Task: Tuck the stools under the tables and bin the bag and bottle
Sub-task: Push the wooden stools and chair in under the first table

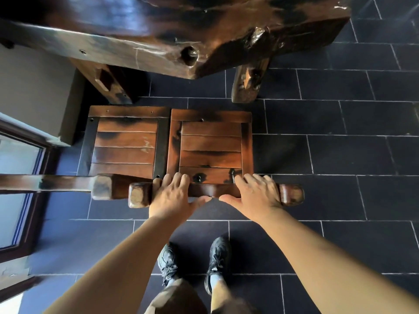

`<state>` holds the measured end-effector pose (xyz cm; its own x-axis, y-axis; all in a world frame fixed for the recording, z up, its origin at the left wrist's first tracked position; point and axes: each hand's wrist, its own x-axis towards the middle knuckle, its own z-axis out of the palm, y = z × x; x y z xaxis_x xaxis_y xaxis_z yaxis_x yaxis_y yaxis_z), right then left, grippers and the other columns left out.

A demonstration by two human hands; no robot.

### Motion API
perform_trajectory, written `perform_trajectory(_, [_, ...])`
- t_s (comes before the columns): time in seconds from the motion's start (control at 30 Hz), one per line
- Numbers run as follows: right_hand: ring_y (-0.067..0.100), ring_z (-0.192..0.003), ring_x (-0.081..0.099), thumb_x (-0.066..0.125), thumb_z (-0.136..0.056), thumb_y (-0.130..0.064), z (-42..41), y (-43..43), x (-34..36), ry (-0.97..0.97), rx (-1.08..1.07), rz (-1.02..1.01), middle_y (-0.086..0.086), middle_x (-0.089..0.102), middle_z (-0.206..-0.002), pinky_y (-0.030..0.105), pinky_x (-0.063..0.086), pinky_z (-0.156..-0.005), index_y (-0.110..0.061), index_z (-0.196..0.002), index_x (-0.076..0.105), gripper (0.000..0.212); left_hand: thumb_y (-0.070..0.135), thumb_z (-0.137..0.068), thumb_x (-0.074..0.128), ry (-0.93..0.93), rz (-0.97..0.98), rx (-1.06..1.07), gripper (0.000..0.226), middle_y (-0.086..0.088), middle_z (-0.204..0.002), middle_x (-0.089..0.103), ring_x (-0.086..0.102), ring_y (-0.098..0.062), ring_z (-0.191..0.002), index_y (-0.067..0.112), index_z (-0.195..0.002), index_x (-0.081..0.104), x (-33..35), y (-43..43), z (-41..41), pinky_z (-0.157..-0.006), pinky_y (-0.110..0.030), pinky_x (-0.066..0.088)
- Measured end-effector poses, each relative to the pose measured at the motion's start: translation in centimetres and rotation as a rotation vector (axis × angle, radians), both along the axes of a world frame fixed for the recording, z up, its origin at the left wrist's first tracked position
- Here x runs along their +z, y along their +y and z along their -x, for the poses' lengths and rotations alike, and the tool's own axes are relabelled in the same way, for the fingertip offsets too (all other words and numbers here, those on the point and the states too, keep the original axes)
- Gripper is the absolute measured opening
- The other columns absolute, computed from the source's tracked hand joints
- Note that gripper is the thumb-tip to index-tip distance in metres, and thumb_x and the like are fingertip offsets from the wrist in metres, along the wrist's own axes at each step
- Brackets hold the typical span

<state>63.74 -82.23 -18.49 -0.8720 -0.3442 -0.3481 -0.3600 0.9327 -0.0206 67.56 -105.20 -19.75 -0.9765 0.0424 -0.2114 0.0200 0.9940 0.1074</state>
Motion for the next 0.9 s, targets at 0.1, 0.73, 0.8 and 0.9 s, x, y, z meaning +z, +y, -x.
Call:
perform_trajectory(0.1, [0.026, -0.112, 0.059, 0.008, -0.081, -0.086, -0.2, -0.1, 0.1, 0.007, 0.007, -0.019, 0.002, 0.066, -0.116, 0.046, 0.039, -0.100, -0.022, -0.120, 0.055, 0.088, 0.087, -0.077, 0.030, 0.001, 0.025, -0.009, 0.071, 0.001, -0.103, 0.059, 0.050, -0.027, -0.106, 0.022, -0.095, 0.050, -0.1, 0.0, 0.0, -0.091, -0.045, 0.028])
perform_trajectory(0.73, [0.025, -0.117, 0.055, 0.000, -0.069, -0.094, 0.2, -0.3, -0.1, 0.081, -0.013, -0.069, 0.000, 0.066, -0.115, 0.058, 0.025, -0.113, -0.024, -0.108, 0.065, 0.103, 0.100, -0.051, -0.004, -0.070, 0.064, -0.109, 0.112, 0.004, -0.111, 0.067, 0.059, -0.024, -0.107, 0.032, -0.117, 0.056, 0.8, -0.4, 1.8, -0.092, -0.047, 0.042])
perform_trajectory(0.8, [0.026, -0.123, 0.050, -0.005, -0.066, -0.095, 0.1, -0.3, -0.5, 0.112, -0.015, -0.073, 0.001, 0.062, -0.123, 0.058, 0.028, -0.111, -0.023, -0.115, 0.065, 0.112, 0.100, -0.045, -0.013, -0.039, 0.071, -0.102, 0.120, 0.004, -0.112, 0.067, 0.060, -0.024, -0.106, 0.032, -0.116, 0.057, 0.3, -0.3, 1.8, -0.093, -0.047, 0.041])
perform_trajectory(0.9, [0.028, -0.098, 0.064, -0.003, -0.064, -0.095, 0.3, -0.4, -0.7, 0.153, -0.012, -0.072, 0.002, 0.068, -0.103, 0.043, 0.044, -0.078, -0.024, -0.101, 0.062, 0.103, 0.101, -0.053, -0.003, -0.016, 0.127, -0.111, 0.115, 0.004, -0.127, 0.061, 0.053, -0.025, -0.121, 0.035, -0.128, 0.053, -0.2, -0.2, 1.9, -0.099, -0.052, 0.034])
